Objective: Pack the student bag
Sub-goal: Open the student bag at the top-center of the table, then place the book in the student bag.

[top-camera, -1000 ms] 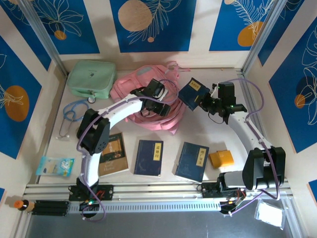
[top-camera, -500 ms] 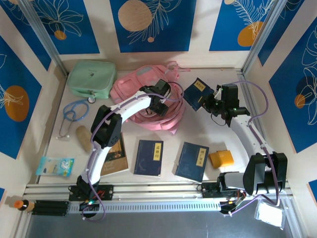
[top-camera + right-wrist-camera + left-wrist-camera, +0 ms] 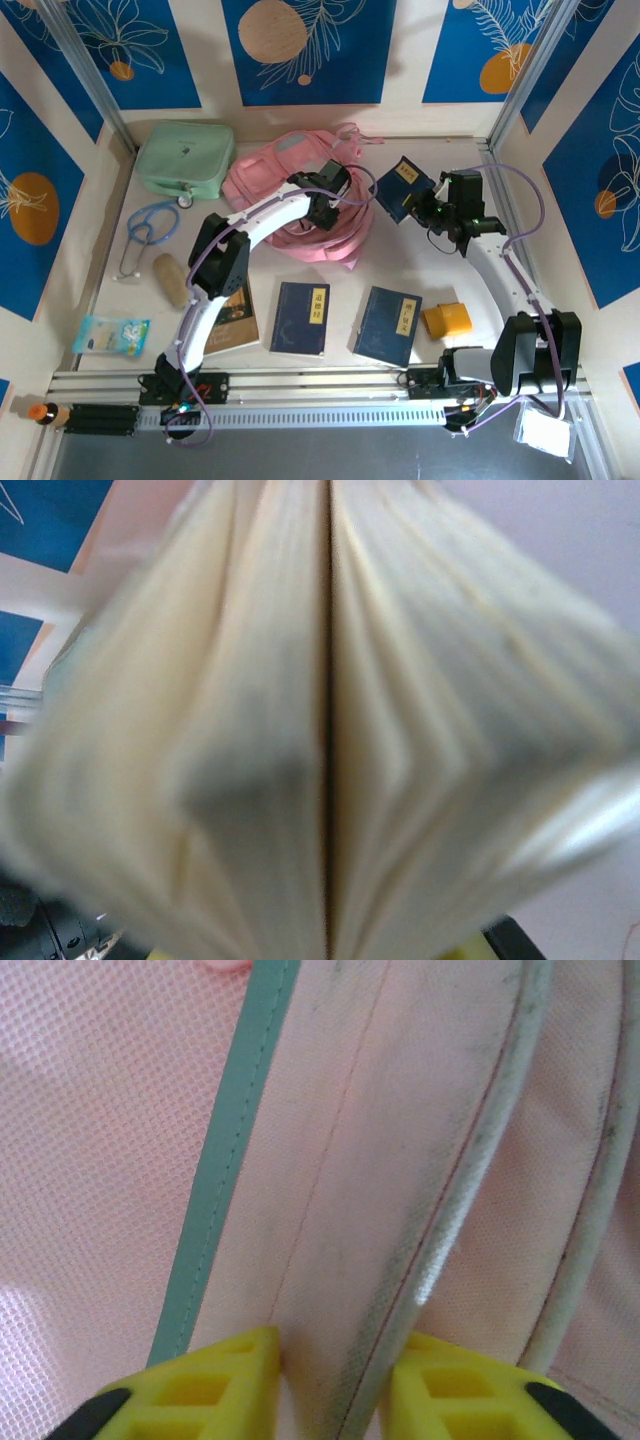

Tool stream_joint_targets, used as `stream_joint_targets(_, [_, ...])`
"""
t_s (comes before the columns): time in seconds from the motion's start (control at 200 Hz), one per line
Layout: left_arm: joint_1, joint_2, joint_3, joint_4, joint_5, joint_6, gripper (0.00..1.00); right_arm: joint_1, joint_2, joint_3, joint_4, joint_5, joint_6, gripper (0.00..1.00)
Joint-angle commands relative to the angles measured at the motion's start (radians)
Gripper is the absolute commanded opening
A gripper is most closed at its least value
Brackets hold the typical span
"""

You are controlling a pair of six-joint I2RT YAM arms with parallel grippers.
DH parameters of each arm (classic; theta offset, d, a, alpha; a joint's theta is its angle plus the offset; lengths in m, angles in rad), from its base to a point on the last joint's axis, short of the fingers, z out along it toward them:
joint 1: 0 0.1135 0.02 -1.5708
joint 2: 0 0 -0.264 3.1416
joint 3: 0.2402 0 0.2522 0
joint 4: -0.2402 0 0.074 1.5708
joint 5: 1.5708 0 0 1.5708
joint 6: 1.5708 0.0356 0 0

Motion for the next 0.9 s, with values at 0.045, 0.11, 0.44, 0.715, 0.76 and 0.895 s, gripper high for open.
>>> stream_joint_targets(0.045, [0.006, -0.099, -0.005, 0.002, -0.02, -0.013, 0.13, -0.023, -0.073, -0.009, 0.018, 0.026, -0.012, 0.0])
stream_joint_targets(0.11, [0.006, -0.126, -0.01, 0.013, -0.008, -0.019, 0.08, -0.03, -0.085, -0.011, 0.016, 0.031, -0.013, 0.0])
stream_joint_targets(0.44, [0.009, -0.335, -0.157, 0.212, -0.019, -0.056, 0.0, -0.042, -0.11, -0.042, -0.008, 0.01, -0.016, 0.0])
stream_joint_targets(0.715, [0.013, -0.447, -0.225, 0.342, 0.019, -0.053, 0.0, -0.014, -0.074, -0.082, 0.096, -0.185, 0.065, 0.0])
stream_joint_targets(0.76, [0.012, -0.455, -0.222, 0.349, 0.03, -0.053, 0.0, 0.001, -0.057, -0.095, 0.133, -0.213, 0.1, 0.0])
stream_joint_targets(0.895, [0.012, -0.491, -0.224, 0.375, 0.039, -0.066, 0.0, 0.046, 0.009, -0.125, 0.258, -0.283, 0.192, 0.0])
